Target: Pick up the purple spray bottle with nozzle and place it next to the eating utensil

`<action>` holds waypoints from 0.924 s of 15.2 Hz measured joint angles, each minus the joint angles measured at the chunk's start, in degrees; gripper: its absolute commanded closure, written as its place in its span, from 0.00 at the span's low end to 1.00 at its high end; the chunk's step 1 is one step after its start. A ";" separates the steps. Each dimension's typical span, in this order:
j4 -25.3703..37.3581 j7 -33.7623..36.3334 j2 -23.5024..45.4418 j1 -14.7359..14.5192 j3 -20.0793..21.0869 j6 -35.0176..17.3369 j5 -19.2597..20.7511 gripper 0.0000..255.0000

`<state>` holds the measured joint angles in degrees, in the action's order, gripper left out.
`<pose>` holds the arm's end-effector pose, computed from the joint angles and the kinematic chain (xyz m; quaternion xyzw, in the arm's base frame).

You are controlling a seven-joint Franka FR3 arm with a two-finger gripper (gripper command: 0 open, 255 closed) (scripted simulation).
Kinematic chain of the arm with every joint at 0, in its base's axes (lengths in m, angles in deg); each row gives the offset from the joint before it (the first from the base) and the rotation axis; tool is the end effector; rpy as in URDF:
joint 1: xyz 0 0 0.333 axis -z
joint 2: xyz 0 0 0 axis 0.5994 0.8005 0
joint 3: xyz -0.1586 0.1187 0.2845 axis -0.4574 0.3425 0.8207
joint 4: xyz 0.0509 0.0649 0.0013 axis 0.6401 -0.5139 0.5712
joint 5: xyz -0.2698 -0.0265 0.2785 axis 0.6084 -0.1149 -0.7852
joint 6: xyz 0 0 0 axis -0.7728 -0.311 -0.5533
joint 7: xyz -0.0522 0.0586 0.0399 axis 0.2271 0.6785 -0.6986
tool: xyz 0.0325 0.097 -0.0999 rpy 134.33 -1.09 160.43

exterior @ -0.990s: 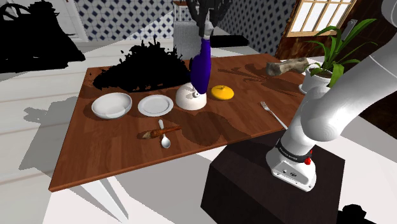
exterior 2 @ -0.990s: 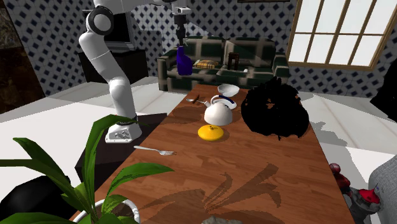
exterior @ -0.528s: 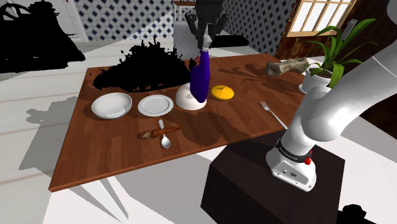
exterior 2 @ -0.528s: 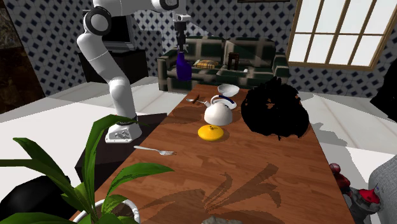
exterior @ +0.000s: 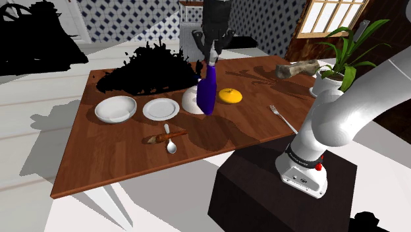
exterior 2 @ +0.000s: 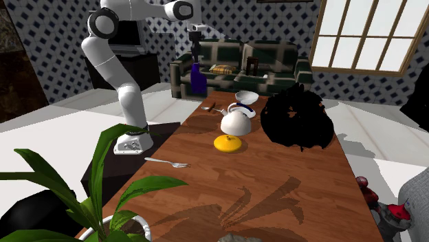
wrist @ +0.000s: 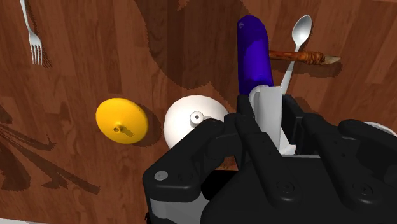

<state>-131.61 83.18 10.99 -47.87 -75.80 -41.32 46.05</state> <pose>0.3686 0.1886 0.6079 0.9800 -0.1981 0.0185 0.0057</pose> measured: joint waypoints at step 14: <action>-11.55 0.08 -0.88 -0.36 0.56 -10.68 -0.50 1.00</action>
<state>-143.16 83.27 10.11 -48.23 -75.23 -52.00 45.55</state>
